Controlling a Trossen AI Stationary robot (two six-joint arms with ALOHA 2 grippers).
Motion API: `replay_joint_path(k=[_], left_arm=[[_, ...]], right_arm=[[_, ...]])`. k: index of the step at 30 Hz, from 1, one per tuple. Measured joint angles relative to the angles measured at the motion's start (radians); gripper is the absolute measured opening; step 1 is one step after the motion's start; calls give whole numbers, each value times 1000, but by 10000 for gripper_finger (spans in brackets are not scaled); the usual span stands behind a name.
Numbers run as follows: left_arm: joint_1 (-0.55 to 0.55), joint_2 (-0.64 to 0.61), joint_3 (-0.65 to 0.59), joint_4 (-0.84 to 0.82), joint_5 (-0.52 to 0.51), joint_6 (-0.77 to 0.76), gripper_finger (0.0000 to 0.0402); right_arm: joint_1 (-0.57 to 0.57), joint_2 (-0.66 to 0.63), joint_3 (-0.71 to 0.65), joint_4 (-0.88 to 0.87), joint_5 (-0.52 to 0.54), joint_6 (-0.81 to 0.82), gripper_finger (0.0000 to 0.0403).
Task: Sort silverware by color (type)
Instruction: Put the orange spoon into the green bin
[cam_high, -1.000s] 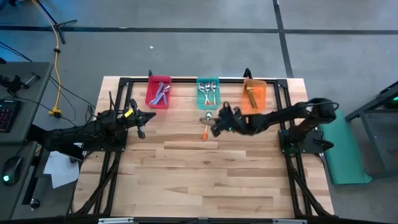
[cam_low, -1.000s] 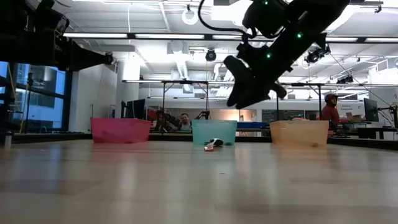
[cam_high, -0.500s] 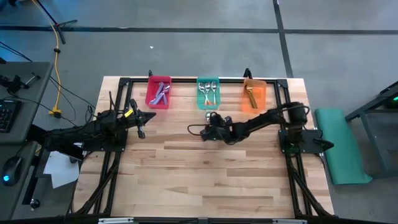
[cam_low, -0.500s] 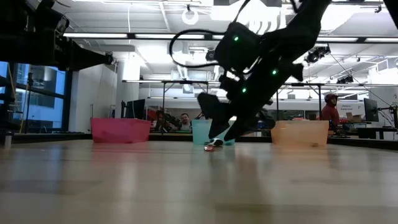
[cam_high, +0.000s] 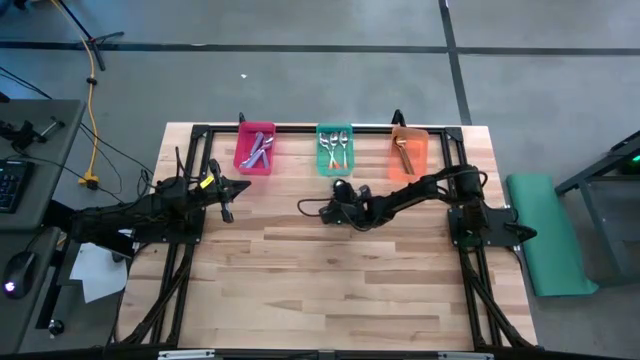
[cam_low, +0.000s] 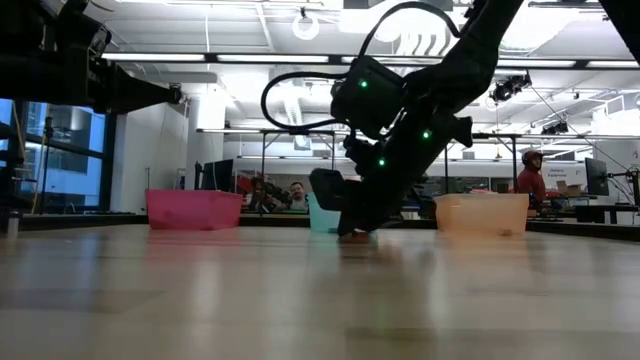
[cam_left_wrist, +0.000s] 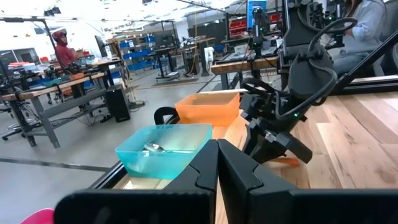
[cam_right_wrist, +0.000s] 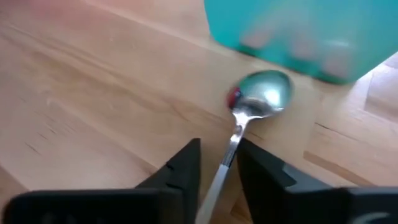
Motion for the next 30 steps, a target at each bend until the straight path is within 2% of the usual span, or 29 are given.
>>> replay_joint_path(k=[7,10,16,23,28,30], left_arm=[[0,0,0,0,0,0,1],[0,0,0,0,0,0,1],[0,0,0,0,0,0,1],[0,0,0,0,0,0,1],[0,0,0,0,0,0,1],[0,0,0,0,0,0,1]], right_arm=[[24,2,0,-1,1,-48,8],[35,0,0,-3,-4,-53,7],[56,-50,-2,-17,-78,-95,3],[64,-158,-2,-15,-55,-158,1],[-36,-207,32,-15,-44,-222,1],[-103,-204,75,-29,-83,-266,0]])
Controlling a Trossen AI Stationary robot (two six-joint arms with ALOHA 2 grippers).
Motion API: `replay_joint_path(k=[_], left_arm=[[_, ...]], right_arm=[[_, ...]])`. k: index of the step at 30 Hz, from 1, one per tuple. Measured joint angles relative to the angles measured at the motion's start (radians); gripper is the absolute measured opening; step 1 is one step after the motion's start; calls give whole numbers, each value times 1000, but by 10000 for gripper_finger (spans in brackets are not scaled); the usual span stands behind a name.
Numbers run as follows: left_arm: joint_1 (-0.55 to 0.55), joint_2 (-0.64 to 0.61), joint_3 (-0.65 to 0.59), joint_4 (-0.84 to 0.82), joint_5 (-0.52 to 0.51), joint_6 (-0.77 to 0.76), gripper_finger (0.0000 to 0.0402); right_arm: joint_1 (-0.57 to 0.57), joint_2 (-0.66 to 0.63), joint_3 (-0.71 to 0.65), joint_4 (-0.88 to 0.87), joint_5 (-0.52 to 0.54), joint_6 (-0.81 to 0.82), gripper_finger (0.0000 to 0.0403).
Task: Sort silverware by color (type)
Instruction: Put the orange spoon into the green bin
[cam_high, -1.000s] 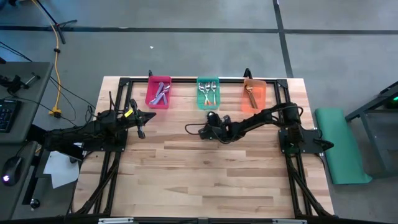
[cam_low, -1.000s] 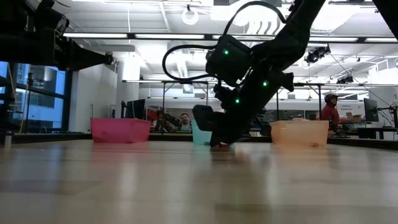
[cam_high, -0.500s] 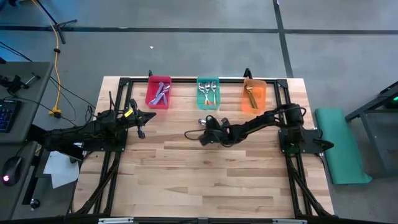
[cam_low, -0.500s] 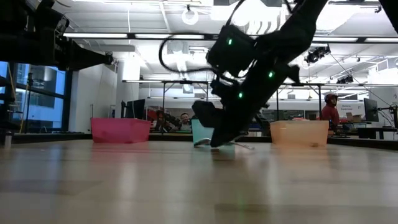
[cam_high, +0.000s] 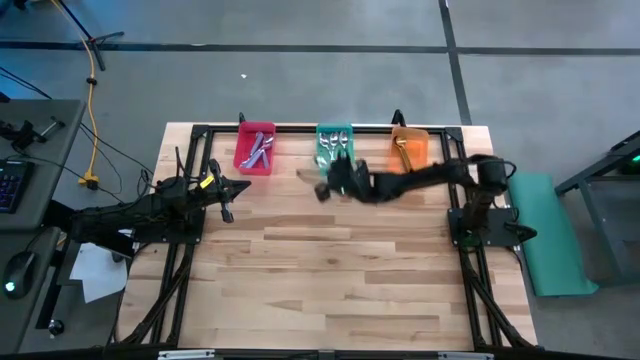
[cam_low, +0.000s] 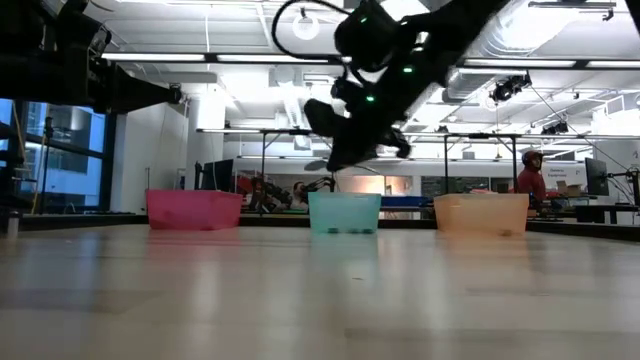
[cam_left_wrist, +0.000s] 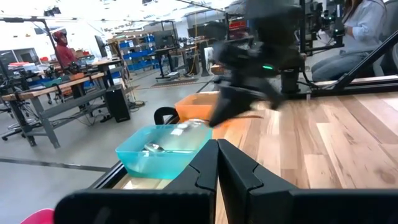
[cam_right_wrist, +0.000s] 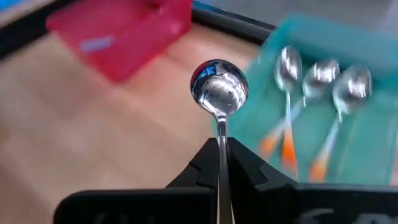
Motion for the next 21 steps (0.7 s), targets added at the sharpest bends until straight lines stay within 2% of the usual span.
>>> replay_joint_path(k=[3,7,10,21], left_arm=[[0,0,0,0,0,0,1],[0,0,0,0,0,0,1],[0,0,0,0,0,0,1],[0,0,0,0,4,0,1]], right_arm=[[-102,33,88,-42,-74,-54,0],[-213,72,198,-184,-89,-74,0],[-274,91,232,-223,-112,-67,0],[-310,177,230,-169,-157,-53,0]])
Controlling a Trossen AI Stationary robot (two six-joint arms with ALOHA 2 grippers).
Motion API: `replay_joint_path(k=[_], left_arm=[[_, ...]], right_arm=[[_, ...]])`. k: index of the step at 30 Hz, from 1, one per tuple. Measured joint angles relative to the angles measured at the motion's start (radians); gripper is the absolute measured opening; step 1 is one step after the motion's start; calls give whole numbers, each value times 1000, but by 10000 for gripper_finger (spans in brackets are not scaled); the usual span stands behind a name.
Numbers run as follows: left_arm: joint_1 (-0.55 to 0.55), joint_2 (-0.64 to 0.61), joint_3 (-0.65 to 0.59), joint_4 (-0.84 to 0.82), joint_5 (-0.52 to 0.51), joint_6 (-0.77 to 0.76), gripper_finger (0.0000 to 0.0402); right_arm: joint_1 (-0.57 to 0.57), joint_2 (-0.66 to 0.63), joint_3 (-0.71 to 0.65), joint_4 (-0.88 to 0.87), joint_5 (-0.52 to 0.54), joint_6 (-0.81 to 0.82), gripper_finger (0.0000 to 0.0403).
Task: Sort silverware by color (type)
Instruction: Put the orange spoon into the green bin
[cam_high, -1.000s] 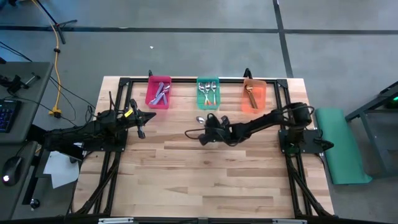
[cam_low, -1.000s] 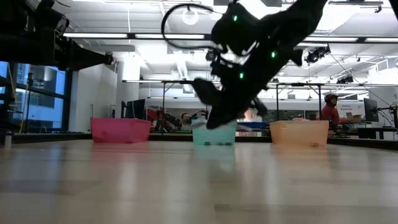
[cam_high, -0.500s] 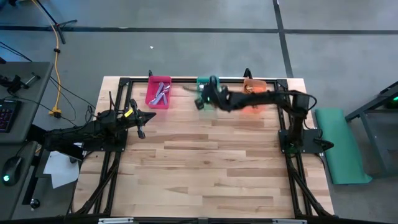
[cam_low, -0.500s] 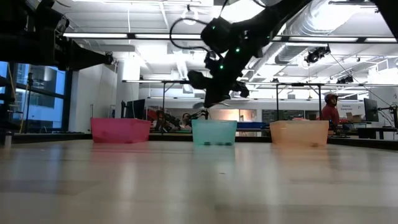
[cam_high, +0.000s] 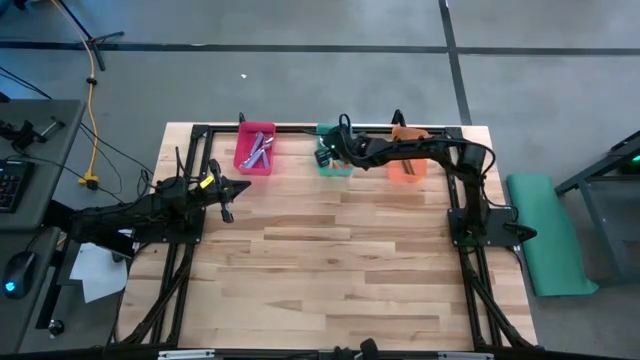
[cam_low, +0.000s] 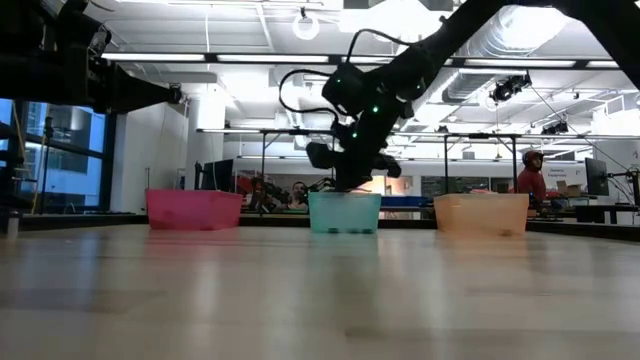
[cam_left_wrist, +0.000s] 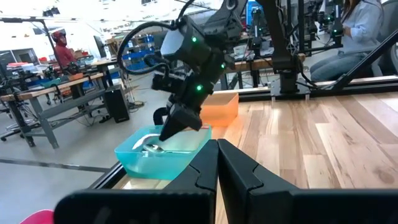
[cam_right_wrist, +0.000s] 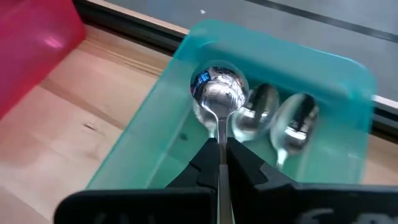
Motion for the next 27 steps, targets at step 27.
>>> replay_joint_path(k=[27], left_arm=[[0,0,0,0,0,0,1]], right_arm=[[-44,89,0,71,-21,-25,0]])
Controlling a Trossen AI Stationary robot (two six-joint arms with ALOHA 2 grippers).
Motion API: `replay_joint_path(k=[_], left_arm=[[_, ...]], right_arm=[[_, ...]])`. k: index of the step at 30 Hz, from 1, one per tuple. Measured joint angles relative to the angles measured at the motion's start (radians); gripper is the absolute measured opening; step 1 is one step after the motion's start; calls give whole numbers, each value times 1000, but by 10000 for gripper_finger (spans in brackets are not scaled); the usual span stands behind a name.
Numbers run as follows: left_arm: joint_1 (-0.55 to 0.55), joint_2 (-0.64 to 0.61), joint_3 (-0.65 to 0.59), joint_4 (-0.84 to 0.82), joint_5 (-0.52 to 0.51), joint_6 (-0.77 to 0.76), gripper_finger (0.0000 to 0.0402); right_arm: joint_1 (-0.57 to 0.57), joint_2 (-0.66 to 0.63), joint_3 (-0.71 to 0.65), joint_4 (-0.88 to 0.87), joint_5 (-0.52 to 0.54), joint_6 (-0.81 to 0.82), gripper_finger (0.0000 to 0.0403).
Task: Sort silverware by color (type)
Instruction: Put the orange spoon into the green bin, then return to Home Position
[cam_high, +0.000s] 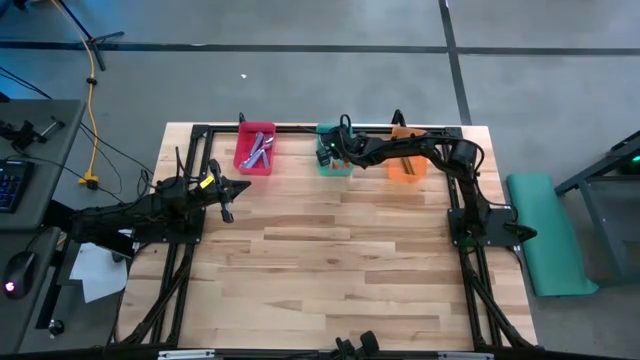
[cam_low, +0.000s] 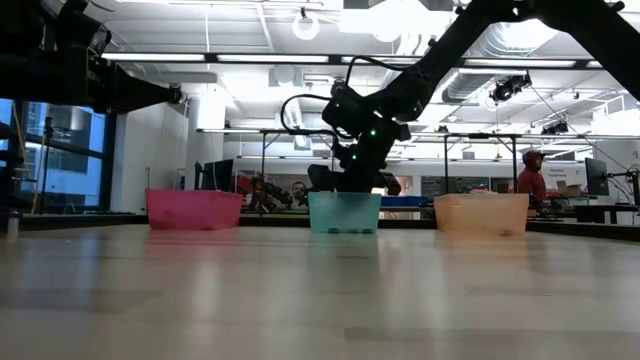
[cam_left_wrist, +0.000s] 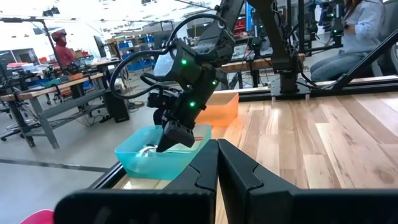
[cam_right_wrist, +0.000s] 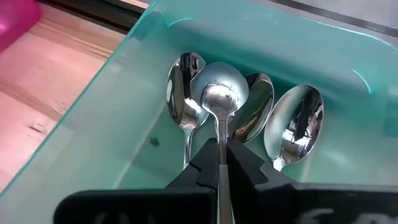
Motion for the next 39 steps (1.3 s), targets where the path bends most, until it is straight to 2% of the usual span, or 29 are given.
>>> replay_joint_path(k=[5,14,17,20,26,30,32,35,39], left_arm=[[0,0,0,0,0,0,1],[0,0,0,0,0,0,1],[0,0,0,0,0,0,1],[0,0,0,0,0,0,1],[0,0,0,0,0,0,1],[0,0,0,0,0,0,1],[0,0,0,0,0,0,1],[0,0,0,0,0,0,1],[0,0,0,0,0,0,1]], right_arm=[[0,0,0,-2,-4,-22,7],[0,-11,0,10,-8,4,95],[4,-40,0,17,-8,-7,105],[22,-82,0,10,-6,-56,90],[103,-146,0,10,59,-222,8],[179,-139,0,0,85,-305,15],[217,-131,-1,8,115,-342,6],[267,-131,-1,77,121,-407,3],[304,-131,0,158,32,-482,1]])
